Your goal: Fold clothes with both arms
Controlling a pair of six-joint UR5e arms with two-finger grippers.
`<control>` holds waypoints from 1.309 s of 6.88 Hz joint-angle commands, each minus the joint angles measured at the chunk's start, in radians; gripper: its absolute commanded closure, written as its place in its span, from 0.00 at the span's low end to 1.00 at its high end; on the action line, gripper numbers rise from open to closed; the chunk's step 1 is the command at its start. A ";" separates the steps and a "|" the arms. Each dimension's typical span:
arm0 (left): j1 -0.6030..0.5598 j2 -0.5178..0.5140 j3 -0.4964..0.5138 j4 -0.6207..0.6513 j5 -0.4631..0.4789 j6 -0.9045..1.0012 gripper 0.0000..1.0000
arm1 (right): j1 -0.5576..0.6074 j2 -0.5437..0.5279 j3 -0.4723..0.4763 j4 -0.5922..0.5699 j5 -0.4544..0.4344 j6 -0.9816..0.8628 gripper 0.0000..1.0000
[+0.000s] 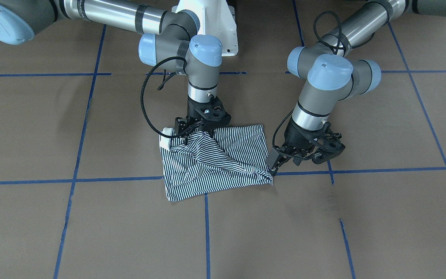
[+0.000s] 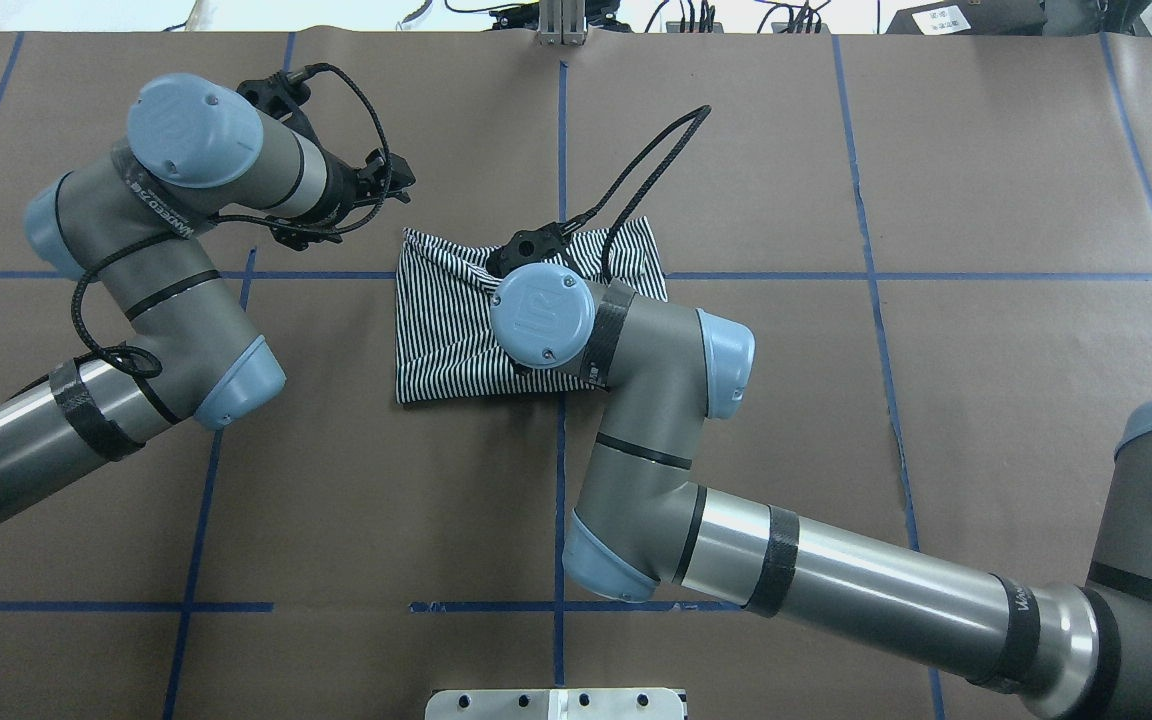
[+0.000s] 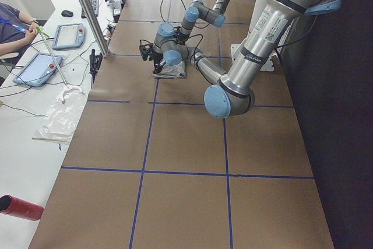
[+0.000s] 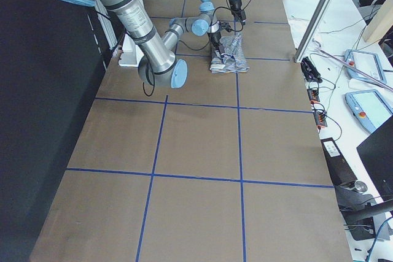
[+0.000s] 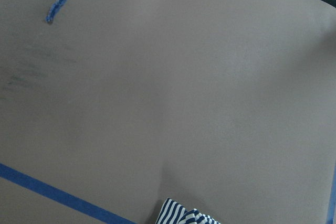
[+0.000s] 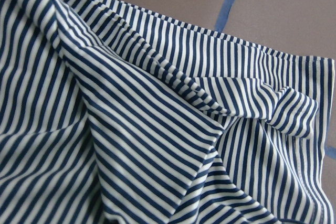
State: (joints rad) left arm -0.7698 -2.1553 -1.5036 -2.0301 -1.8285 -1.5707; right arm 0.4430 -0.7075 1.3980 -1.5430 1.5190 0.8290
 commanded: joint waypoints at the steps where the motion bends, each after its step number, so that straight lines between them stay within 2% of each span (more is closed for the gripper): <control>1: 0.001 0.000 0.000 -0.001 0.000 -0.002 0.00 | 0.028 -0.006 -0.002 -0.002 0.001 -0.033 0.10; 4: 0.003 -0.002 0.000 -0.001 0.000 -0.002 0.00 | 0.068 -0.032 -0.013 0.014 0.009 -0.088 0.09; 5: 0.003 -0.002 0.000 -0.001 0.000 0.000 0.00 | 0.068 -0.024 -0.007 0.015 0.010 -0.076 0.03; 6: 0.001 0.000 0.000 -0.001 0.000 0.000 0.00 | 0.065 -0.024 -0.002 0.023 0.029 -0.071 0.01; 8: 0.001 0.000 -0.001 -0.001 0.002 0.000 0.00 | 0.062 -0.038 -0.004 0.139 0.126 -0.020 0.01; 9: 0.001 0.000 -0.001 -0.001 0.002 -0.002 0.00 | 0.062 -0.035 -0.004 0.141 0.142 0.017 0.05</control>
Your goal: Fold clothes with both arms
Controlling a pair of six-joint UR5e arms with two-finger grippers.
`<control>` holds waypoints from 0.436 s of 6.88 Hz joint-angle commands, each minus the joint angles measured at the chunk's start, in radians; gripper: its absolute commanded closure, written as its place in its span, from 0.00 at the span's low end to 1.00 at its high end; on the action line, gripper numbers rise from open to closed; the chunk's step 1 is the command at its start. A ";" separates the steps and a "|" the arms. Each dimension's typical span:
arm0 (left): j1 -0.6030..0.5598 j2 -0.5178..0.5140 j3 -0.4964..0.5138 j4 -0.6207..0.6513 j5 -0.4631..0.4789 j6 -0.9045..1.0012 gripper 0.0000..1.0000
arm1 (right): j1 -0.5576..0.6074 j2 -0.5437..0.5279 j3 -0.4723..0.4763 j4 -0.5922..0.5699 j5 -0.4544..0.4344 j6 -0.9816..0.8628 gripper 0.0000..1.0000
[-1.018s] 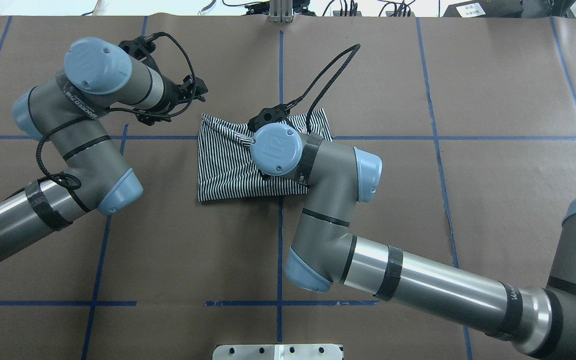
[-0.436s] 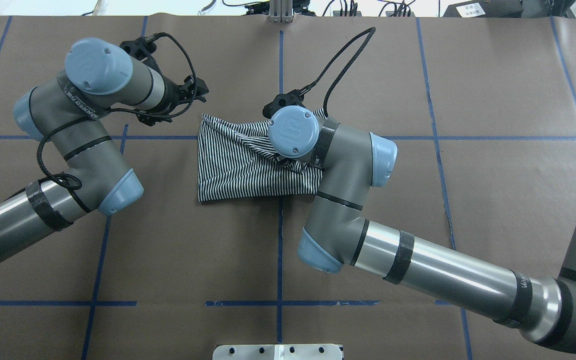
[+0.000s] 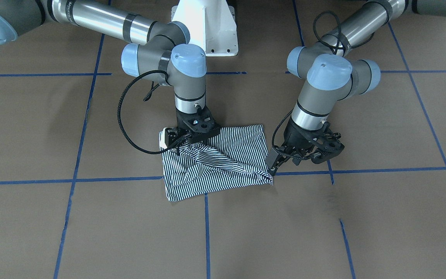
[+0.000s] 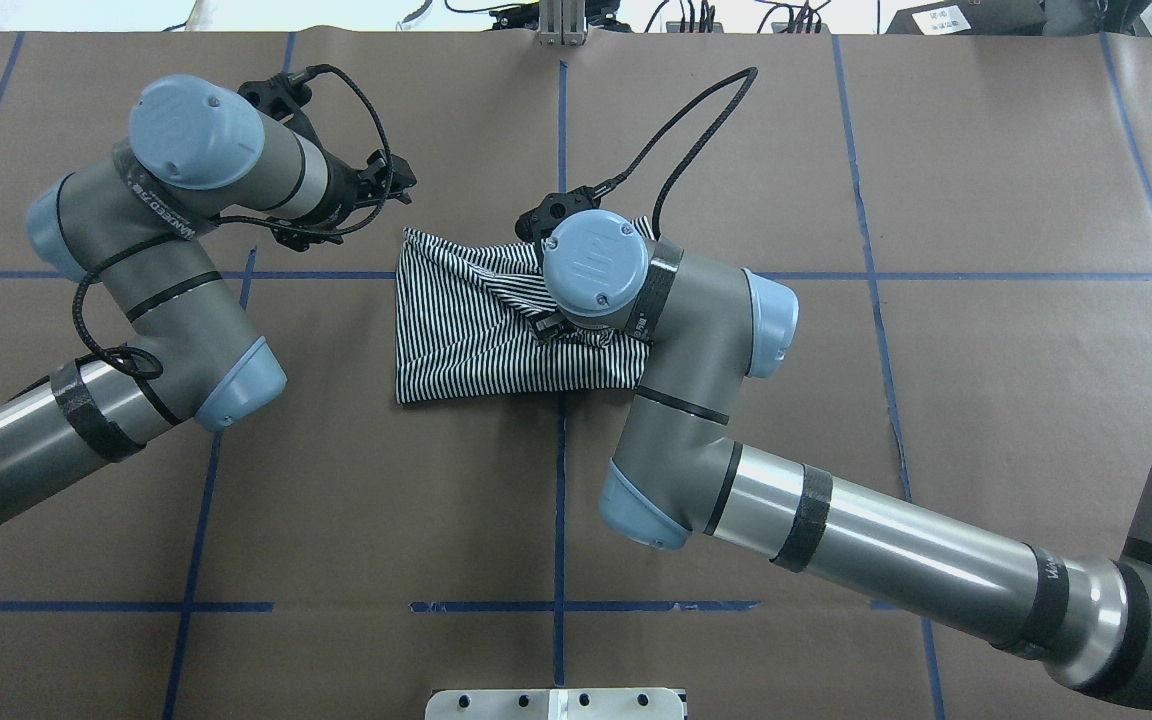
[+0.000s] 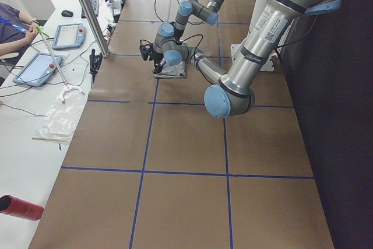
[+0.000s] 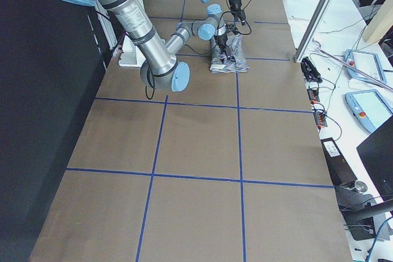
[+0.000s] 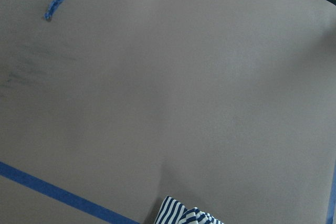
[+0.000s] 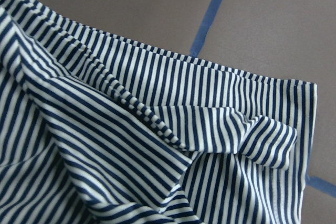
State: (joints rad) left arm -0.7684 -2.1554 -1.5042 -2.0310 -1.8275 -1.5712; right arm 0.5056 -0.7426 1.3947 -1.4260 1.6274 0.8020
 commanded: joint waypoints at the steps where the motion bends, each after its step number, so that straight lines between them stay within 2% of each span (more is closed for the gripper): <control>1: 0.000 0.000 0.001 0.000 0.001 -0.001 0.00 | -0.001 0.003 0.001 0.024 0.073 0.064 0.25; 2: 0.000 0.000 -0.001 0.000 0.001 -0.007 0.00 | -0.001 0.002 0.001 0.024 0.074 0.065 0.47; 3: 0.001 -0.001 0.001 -0.002 0.001 -0.012 0.00 | 0.001 -0.001 0.000 0.024 0.074 0.062 0.66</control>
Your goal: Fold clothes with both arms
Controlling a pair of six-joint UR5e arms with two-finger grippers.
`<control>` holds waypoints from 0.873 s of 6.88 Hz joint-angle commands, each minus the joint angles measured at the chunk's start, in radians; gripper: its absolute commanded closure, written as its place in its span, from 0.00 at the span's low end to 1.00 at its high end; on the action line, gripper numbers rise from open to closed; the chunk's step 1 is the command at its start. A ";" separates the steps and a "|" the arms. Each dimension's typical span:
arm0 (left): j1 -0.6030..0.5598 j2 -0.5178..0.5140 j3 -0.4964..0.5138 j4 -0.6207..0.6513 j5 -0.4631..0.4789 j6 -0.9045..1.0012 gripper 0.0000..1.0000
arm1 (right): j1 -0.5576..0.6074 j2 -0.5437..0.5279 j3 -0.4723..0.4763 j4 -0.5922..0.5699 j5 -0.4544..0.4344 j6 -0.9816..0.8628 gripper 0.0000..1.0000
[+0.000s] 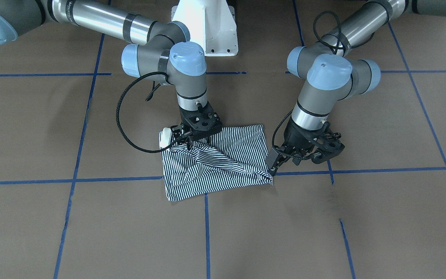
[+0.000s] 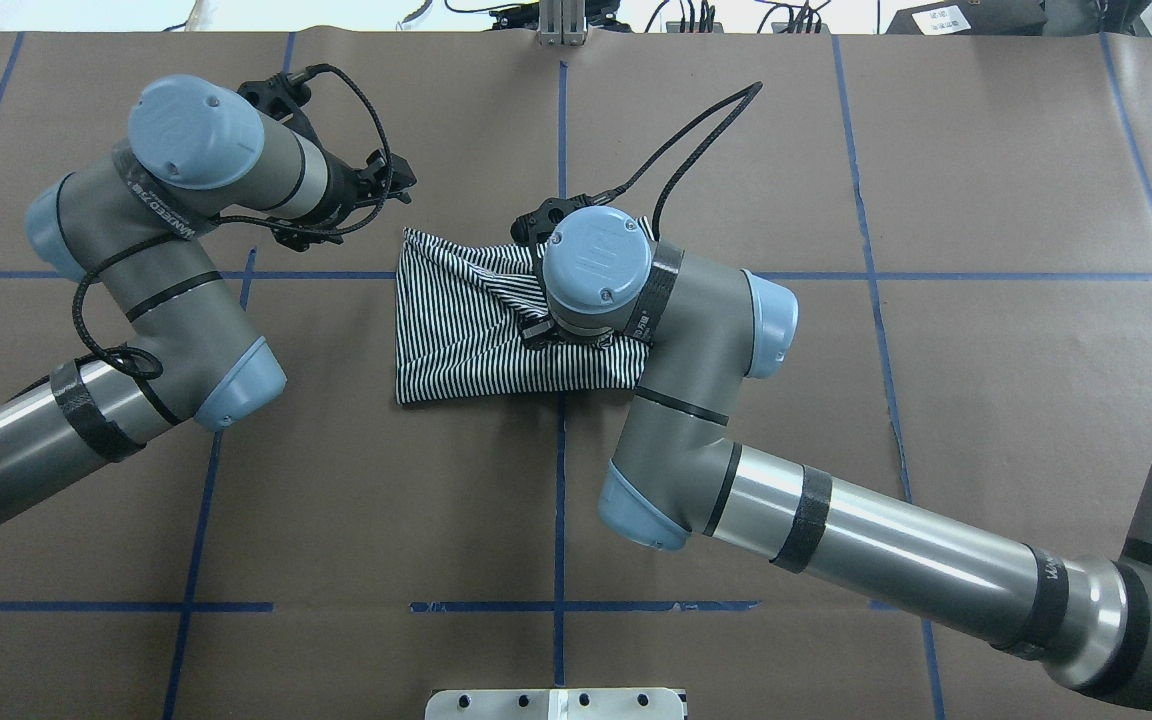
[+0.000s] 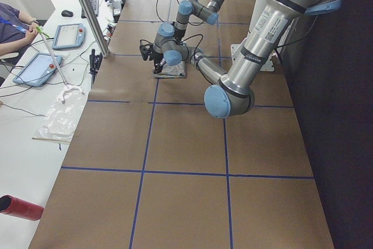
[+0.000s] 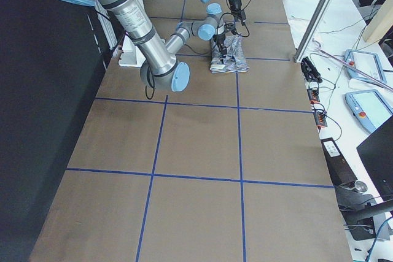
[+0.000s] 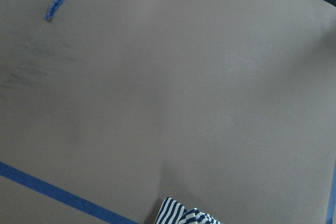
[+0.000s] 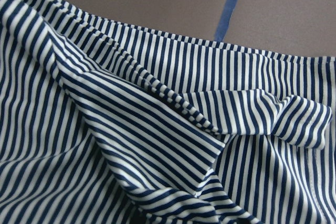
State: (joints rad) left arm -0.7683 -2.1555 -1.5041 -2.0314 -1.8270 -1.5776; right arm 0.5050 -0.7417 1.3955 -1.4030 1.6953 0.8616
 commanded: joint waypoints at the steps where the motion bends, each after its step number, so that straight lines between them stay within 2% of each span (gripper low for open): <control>1: 0.003 0.000 0.001 -0.004 0.000 -0.007 0.00 | 0.010 -0.002 -0.001 0.001 0.007 -0.002 0.79; 3: 0.003 0.000 0.001 -0.006 0.000 -0.005 0.00 | 0.033 -0.001 -0.001 0.001 0.021 -0.004 0.79; 4: 0.003 -0.001 0.001 -0.006 0.000 -0.005 0.00 | 0.056 -0.001 -0.001 0.012 0.039 -0.006 0.94; 5: 0.003 -0.001 0.001 -0.006 0.000 -0.007 0.00 | 0.088 -0.001 -0.006 0.039 0.058 -0.015 1.00; 6: 0.003 -0.001 0.001 -0.006 0.000 -0.007 0.00 | 0.136 -0.001 -0.010 0.039 0.099 -0.038 1.00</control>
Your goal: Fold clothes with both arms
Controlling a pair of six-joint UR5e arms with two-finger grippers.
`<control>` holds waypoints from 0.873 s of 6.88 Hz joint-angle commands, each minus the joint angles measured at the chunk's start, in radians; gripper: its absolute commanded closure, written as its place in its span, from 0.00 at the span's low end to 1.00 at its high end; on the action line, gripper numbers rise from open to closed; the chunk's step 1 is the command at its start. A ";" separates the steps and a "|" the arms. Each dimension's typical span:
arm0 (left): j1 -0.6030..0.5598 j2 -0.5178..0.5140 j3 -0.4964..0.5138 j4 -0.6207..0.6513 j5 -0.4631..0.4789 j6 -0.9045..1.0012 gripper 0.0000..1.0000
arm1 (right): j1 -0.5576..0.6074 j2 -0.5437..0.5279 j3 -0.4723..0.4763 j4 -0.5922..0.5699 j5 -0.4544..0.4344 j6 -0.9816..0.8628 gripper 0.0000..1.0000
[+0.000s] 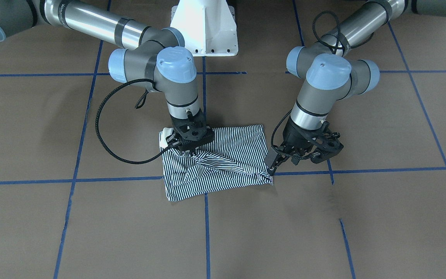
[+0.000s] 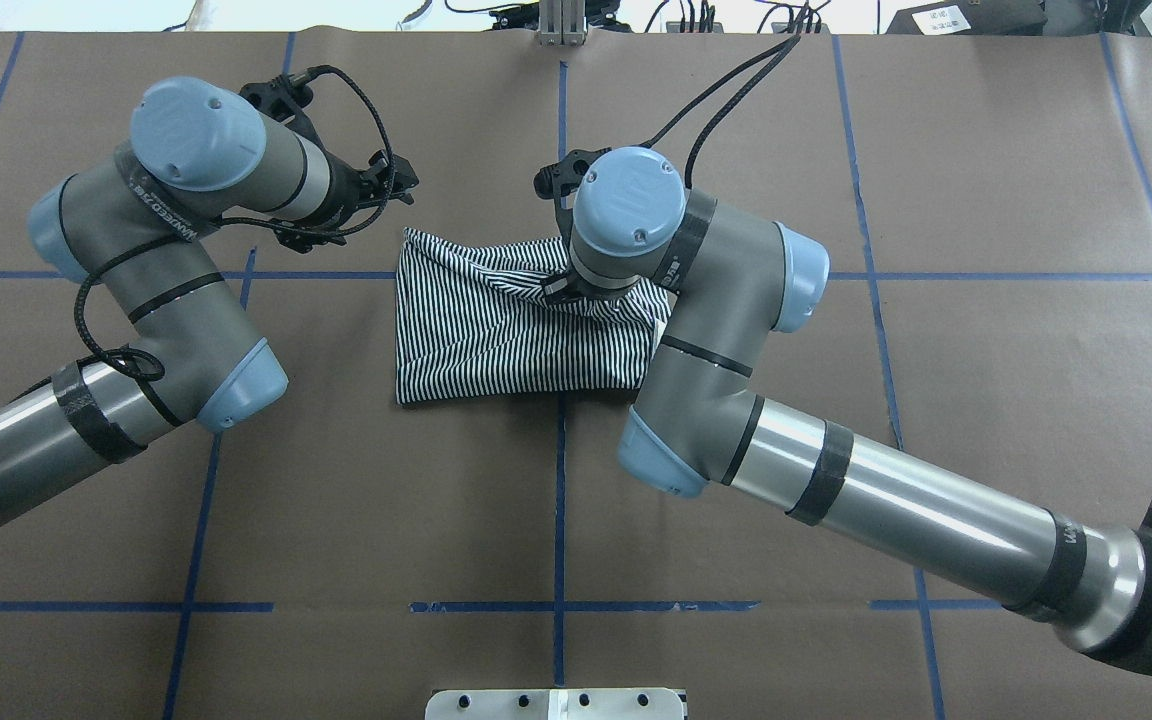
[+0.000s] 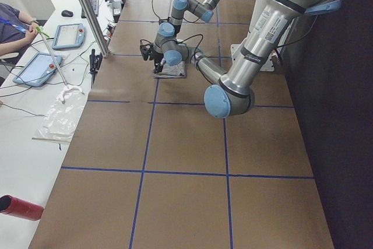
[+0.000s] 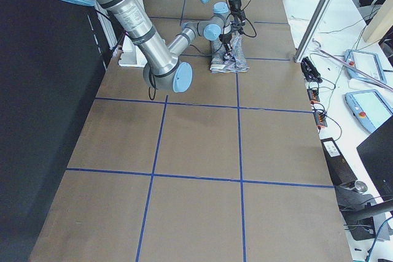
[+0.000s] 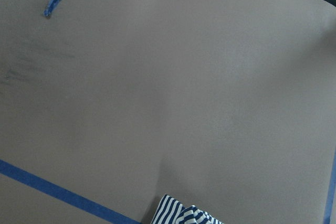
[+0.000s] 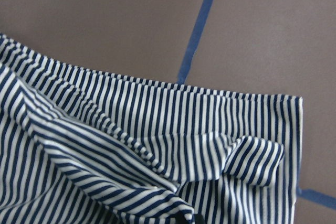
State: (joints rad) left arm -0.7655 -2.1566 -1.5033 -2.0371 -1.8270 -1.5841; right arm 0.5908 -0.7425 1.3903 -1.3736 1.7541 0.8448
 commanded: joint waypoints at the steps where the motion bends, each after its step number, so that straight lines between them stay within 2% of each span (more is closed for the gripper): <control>1: 0.000 -0.002 0.000 0.000 0.000 -0.002 0.00 | 0.084 0.000 -0.014 0.010 0.056 -0.035 1.00; 2: 0.002 -0.005 0.000 0.000 0.002 -0.002 0.00 | 0.093 0.002 -0.045 0.013 0.054 -0.038 1.00; 3: 0.002 -0.005 0.002 0.000 0.002 0.000 0.00 | 0.093 0.008 -0.068 0.014 0.044 -0.036 0.74; 4: 0.002 -0.005 0.002 -0.002 0.002 0.000 0.00 | 0.093 0.011 -0.073 0.014 0.030 -0.036 0.01; 6: 0.002 -0.008 0.002 -0.002 0.002 0.001 0.00 | 0.098 0.014 -0.083 0.014 0.011 -0.038 0.00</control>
State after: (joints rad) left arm -0.7640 -2.1628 -1.5019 -2.0385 -1.8255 -1.5837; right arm 0.6849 -0.7303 1.3150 -1.3592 1.7744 0.8081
